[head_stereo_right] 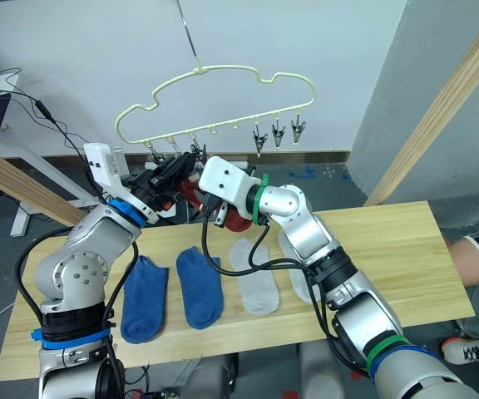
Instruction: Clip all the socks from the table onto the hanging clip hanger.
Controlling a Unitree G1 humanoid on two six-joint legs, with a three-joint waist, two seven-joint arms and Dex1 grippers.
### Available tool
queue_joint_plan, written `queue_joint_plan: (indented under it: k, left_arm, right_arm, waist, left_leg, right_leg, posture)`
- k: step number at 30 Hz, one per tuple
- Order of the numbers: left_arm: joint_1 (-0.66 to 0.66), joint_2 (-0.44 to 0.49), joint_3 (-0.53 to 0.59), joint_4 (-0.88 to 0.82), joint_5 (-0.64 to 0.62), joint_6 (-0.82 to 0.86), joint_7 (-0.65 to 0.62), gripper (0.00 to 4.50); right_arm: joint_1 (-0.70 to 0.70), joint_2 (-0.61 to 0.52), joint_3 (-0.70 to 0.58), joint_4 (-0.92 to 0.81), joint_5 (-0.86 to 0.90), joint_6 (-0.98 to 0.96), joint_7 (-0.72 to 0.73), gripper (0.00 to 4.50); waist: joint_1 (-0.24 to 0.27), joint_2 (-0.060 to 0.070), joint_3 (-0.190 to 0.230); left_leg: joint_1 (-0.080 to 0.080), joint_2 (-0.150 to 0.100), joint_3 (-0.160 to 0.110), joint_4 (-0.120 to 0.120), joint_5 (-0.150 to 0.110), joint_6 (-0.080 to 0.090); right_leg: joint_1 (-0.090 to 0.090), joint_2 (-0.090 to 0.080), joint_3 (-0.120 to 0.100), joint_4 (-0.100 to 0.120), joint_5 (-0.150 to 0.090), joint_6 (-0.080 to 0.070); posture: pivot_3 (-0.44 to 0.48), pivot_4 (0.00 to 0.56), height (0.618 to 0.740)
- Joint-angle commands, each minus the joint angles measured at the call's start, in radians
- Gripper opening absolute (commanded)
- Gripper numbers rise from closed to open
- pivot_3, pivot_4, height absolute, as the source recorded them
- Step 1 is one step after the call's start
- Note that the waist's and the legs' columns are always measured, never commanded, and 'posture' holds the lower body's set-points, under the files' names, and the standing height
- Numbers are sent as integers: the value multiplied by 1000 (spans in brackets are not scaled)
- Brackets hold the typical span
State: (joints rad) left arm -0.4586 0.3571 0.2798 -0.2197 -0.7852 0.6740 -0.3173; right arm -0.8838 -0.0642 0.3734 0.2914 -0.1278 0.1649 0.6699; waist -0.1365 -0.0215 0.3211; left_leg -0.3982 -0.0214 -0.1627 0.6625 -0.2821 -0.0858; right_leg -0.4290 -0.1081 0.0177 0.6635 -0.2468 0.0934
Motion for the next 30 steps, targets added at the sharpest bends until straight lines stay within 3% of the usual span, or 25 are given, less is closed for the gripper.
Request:
queue_joint_plan:
  k: [1, 2, 9, 15, 21, 30]
  left_arm:
    - [22, 17, 6, -48, -10, 7, -10, 2348]
    - [30, 24, 3, -55, -6, 6, -17, 2627]
    - [97, 67, -44, -110, 82, -57, -63, 2627]
    - [138, 55, -63, -129, 190, -160, -45, 2669]
    - [194, 32, -120, -151, 349, -324, -31, 2669]
    - [208, -93, -280, -65, 631, -589, 66, 2669]
  right_arm:
    - [-22, 14, -15, -21, 13, -19, -9, 0]
    - [-21, 14, -14, -21, 13, -19, -8, 0]
    - [-7, 14, 0, -25, 13, -2, 12, 0]
    - [18, -8, 25, -47, -4, 14, 38, 1730]
    - [83, -115, 1, -168, 0, 55, 80, 1730]
    - [244, -304, -118, -553, 130, 264, 169, 1730]
  waist:
    - [-1, 0, 0]
    - [-1, 0, 0]
    - [0, 0, 0]
    - [1, 0, 0]
    - [3, 0, 0]
    - [25, 0, 0]
  left_leg:
    - [0, 0, 0, 0, 0, 0]
    - [0, 0, 0, 0, 0, 0]
    - [0, 0, 0, 0, 0, 0]
    - [0, 0, 0, 0, 0, 0]
    - [-1, 0, 1, 0, 0, 0]
    - [-1, 0, 1, 0, -1, 1]
  right_leg:
    - [0, 0, 0, 0, 0, 0]
    - [0, 0, 0, 0, 0, 0]
    - [-1, 0, 0, 0, 0, 0]
    - [-1, 0, 0, 0, 0, 0]
    - [-1, 0, 0, 0, 0, 0]
    - [-1, 0, 1, 0, 0, 0]
  posture:
    - [-136, 300, 740]
    - [-136, 300, 740]
    - [-131, 299, 740]
    - [-134, 301, 740]
    - [-152, 309, 740]
    - [-175, 317, 740]
